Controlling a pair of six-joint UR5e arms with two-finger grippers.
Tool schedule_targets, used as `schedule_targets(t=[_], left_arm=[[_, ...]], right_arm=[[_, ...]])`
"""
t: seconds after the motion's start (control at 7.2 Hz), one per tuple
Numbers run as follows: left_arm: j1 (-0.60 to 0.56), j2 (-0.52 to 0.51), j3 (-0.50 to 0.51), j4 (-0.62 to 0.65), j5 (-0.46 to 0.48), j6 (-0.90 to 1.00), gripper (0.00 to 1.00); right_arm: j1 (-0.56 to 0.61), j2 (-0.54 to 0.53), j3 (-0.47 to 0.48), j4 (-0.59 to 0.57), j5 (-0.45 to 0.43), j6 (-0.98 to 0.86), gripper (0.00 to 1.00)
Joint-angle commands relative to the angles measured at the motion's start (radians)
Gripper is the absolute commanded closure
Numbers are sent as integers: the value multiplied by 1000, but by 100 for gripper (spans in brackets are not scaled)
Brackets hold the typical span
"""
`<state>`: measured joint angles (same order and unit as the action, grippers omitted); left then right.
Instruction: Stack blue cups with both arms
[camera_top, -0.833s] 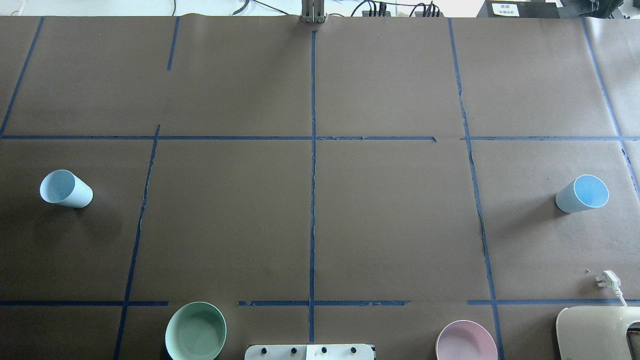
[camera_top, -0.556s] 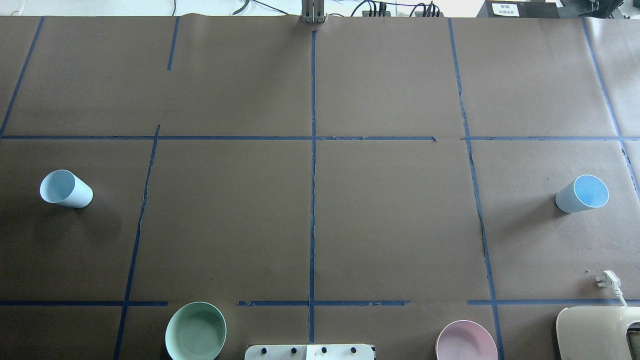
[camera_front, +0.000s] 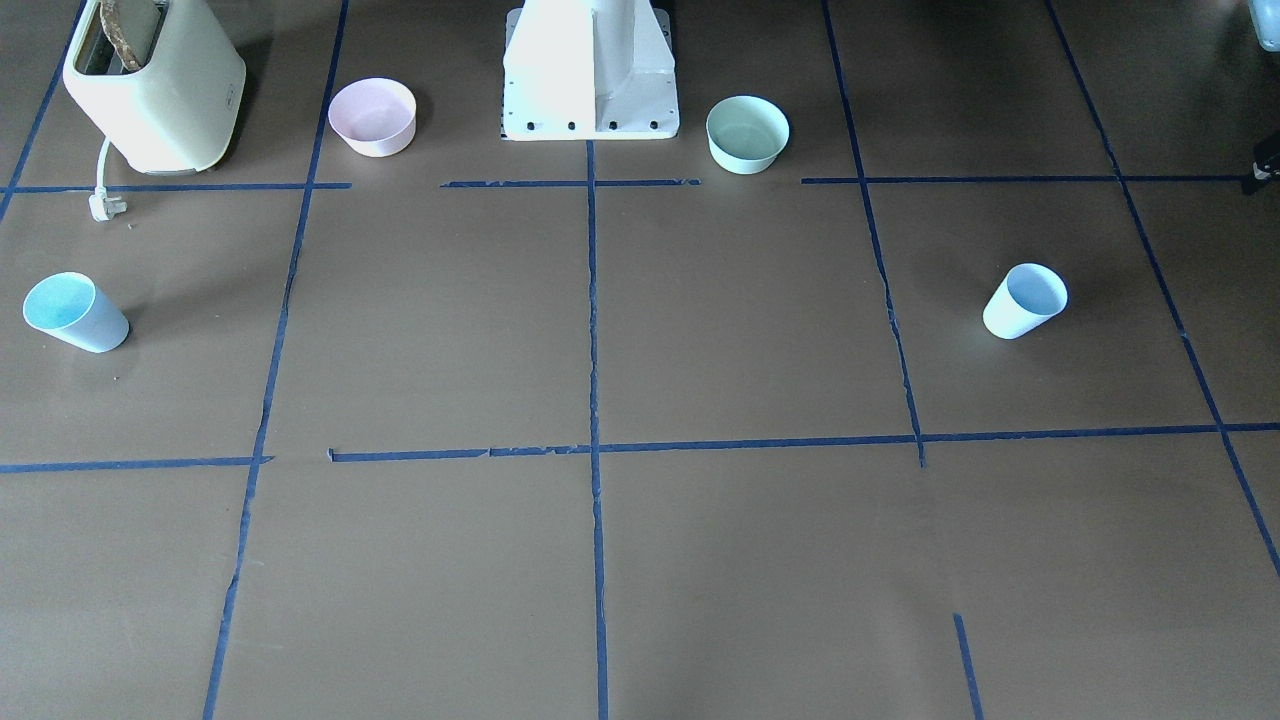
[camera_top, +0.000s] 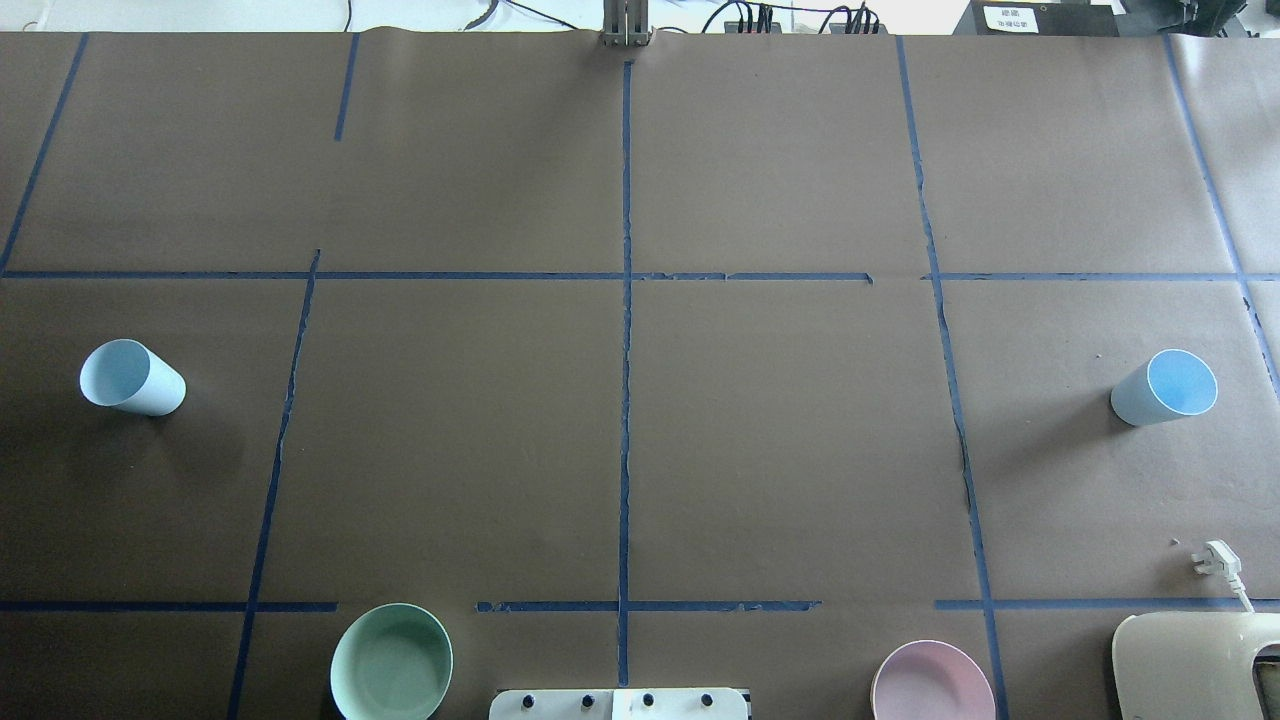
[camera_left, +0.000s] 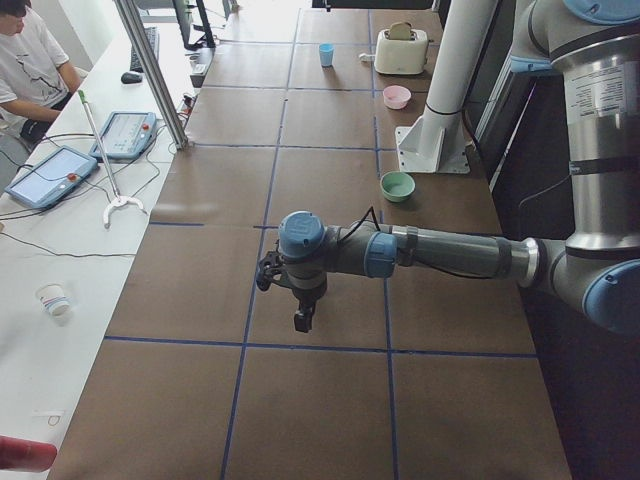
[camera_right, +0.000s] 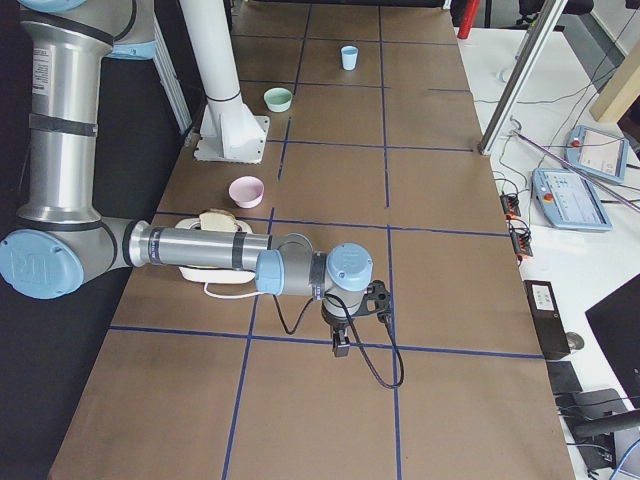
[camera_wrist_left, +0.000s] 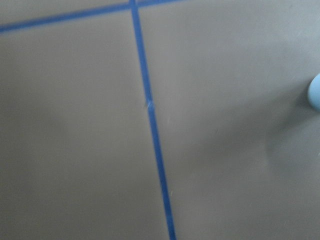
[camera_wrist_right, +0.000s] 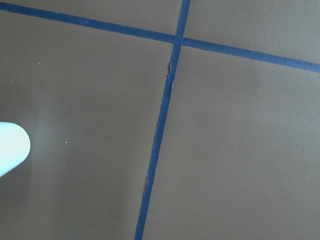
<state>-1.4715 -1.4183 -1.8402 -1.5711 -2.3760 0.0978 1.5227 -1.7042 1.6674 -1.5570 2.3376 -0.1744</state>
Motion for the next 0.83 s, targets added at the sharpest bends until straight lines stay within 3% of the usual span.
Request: schedule_targets(t=[0.0,0.14,0.28,0.56,0.69], left_arm=[[5,-80,-14,-26,-6,-60,0],[41,-82,-20,-85,-5,-228,0],[156,-71,-8,-224,9,-372,0],[313,-64,15,-378,128,-647,0],[380,-64,18,-397,189,-734,0]], right_arm=[[-4,0,-3,0,0,1,0],[-7,0,-3,0,0,1,0],[-7,0,-3,0,12,1,0],[-9,0,-5,0,12,1,0],[-10,0,-5,0,12,1,0]])
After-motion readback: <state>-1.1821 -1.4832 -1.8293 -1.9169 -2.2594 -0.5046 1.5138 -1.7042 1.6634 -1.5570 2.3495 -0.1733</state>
